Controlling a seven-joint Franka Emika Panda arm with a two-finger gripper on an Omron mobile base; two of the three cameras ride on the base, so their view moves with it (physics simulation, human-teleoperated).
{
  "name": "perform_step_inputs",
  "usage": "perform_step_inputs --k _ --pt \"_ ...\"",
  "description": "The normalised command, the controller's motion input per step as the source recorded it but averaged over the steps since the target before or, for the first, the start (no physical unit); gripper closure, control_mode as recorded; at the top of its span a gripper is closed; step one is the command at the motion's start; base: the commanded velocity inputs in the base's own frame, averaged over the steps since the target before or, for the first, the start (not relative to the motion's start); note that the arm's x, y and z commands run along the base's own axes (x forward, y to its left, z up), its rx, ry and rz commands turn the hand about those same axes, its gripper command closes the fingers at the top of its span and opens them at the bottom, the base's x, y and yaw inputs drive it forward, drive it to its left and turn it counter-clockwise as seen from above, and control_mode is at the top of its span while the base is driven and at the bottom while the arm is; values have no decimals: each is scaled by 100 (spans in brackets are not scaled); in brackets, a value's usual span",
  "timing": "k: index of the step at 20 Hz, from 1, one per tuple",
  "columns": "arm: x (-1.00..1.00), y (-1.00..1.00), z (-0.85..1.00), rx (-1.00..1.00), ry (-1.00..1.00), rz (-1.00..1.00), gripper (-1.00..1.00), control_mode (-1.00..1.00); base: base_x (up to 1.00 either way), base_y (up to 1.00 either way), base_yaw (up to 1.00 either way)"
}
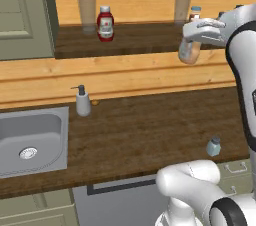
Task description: Put the shaker and condiment bottle from the counter next to their counterparts in the cabinet.
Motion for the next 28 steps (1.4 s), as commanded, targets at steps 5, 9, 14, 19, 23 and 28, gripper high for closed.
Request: perform_step_inputs --k 5,9,14,19,23,28 --pt "17 11 50 0 -7 6 100 -100 0 0 0" --pt "13 19 -3 -5 -3 6 100 -100 0 0 0" --pt "41 14 1 -1 -1 1 100 -100 0 0 0" --pt "41 20 -6 0 -2 3 100 -100 0 0 0" --pt "43 16 -19 0 0 10 100 -100 0 0 0" --pt "34 7 -9 0 0 4 100 -100 0 0 0"
